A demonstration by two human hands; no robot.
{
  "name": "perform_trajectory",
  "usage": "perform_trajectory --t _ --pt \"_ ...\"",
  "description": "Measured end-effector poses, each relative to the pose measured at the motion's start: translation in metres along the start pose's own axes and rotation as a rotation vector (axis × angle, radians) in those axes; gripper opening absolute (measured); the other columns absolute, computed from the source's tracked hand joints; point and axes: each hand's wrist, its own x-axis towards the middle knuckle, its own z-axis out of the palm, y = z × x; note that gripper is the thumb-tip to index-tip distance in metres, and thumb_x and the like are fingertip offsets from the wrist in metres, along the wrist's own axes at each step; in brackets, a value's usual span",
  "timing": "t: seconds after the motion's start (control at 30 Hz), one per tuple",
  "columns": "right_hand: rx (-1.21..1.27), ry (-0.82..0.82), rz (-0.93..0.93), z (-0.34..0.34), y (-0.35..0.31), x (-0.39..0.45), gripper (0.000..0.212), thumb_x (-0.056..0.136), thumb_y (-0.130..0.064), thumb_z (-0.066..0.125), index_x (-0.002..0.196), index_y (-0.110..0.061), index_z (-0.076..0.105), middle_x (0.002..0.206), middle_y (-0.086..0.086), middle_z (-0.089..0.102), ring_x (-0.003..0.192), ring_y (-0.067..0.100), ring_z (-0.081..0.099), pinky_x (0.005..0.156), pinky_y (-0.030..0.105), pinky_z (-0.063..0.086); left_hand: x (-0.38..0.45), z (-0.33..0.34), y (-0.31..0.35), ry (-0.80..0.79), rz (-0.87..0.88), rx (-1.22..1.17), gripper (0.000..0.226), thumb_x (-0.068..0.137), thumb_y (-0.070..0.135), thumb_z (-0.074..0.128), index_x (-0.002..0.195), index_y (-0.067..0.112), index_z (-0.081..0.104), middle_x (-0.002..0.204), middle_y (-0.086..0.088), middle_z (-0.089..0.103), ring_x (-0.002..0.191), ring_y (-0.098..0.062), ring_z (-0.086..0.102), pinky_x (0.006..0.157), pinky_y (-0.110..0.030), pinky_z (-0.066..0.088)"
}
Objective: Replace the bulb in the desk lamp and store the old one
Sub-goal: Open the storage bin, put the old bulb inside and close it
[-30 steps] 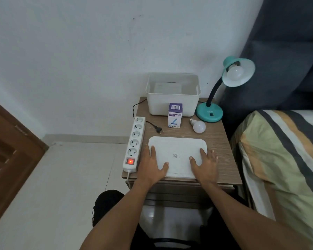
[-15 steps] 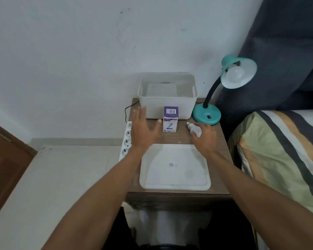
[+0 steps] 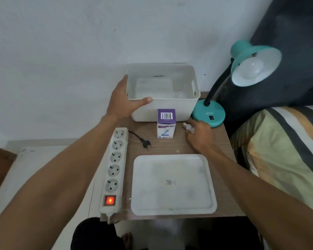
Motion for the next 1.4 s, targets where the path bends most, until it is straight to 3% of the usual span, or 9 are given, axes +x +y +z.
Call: perform_trajectory --t 0.23,0.37,0.53,0.73,0.87,1.0,1.13,1.4 --pt "0.297 0.127 -0.112 -0.026 -0.016 -0.005 0.033 0.084 -0.027 0.069 0.117 -0.023 0.069 0.107 -0.002 0.072 0.096 0.012 0.063 0.087 0.036 0.054 0.000 0.005 -0.006 0.038 0.011 -0.084 0.101 0.064 0.070 0.087 0.146 0.027 0.045 0.137 0.008 0.060 0.127 -0.012 0.058 0.105 -0.042 0.053" --pt "0.420 0.255 -0.226 -0.056 -0.047 -0.004 0.027 0.084 -0.026 0.068 0.111 -0.026 0.071 0.103 -0.010 0.072 0.095 0.007 0.065 0.085 0.035 0.055 -0.006 0.005 0.002 0.045 0.005 -0.126 0.096 0.068 0.060 0.089 0.146 0.026 0.044 0.135 0.017 0.055 0.125 -0.005 0.053 0.112 -0.034 0.047" --pt "0.516 0.365 -0.320 -0.085 -0.094 0.019 0.027 0.082 -0.021 0.070 0.108 -0.024 0.073 0.099 -0.012 0.073 0.093 0.006 0.067 0.083 0.031 0.056 -0.007 0.006 0.002 0.067 -0.001 -0.142 0.093 0.066 0.061 0.090 0.142 0.027 0.046 0.131 0.016 0.058 0.122 -0.007 0.055 0.108 -0.035 0.050" --pt "0.557 0.231 -0.241 -0.085 -0.134 0.079 0.029 0.074 -0.027 0.070 0.103 -0.031 0.075 0.097 -0.016 0.073 0.093 -0.003 0.065 0.081 0.021 0.053 -0.004 0.006 -0.001 0.087 0.000 -0.145 0.097 0.061 0.070 0.088 0.140 0.030 0.047 0.128 0.011 0.064 0.119 -0.011 0.060 0.097 -0.038 0.057" --pt "0.514 0.022 -0.184 -0.062 -0.137 0.102 0.034 0.067 -0.027 0.074 0.101 -0.033 0.075 0.093 -0.009 0.073 0.085 0.004 0.068 0.074 0.026 0.056 -0.004 0.007 -0.003 0.101 0.008 -0.142 0.096 0.061 0.069 0.089 0.139 0.031 0.048 0.124 0.012 0.064 0.115 -0.010 0.062 0.092 -0.038 0.059" --pt "0.381 -0.073 -0.151 -0.047 -0.130 0.108 0.034 0.069 -0.029 0.077 0.103 -0.033 0.074 0.091 -0.002 0.072 0.081 0.008 0.067 0.069 0.027 0.055 -0.004 0.008 -0.005 0.119 0.017 -0.118 0.097 0.061 0.071 0.087 0.140 0.031 0.048 0.124 0.013 0.065 0.114 -0.009 0.062 0.094 -0.036 0.058" --pt "0.190 -0.097 -0.182 -0.042 -0.130 0.110 0.034 0.069 -0.029 0.074 0.103 -0.031 0.072 0.093 -0.003 0.071 0.084 0.014 0.066 0.072 0.031 0.056 -0.004 0.010 -0.005 0.139 0.031 -0.107 0.098 0.061 0.074 0.086 0.140 0.028 0.048 0.122 0.012 0.066 0.112 -0.008 0.063 0.092 -0.034 0.058" --pt "0.191 -0.102 -0.163 -0.044 -0.128 0.111 0.033 0.074 -0.032 0.077 0.105 -0.025 0.071 0.097 -0.004 0.067 0.087 0.014 0.063 0.073 0.030 0.051 -0.004 0.008 -0.003 0.132 0.032 -0.087 0.100 0.062 0.072 0.086 0.142 0.027 0.046 0.125 0.011 0.065 0.113 -0.008 0.062 0.095 -0.034 0.058"
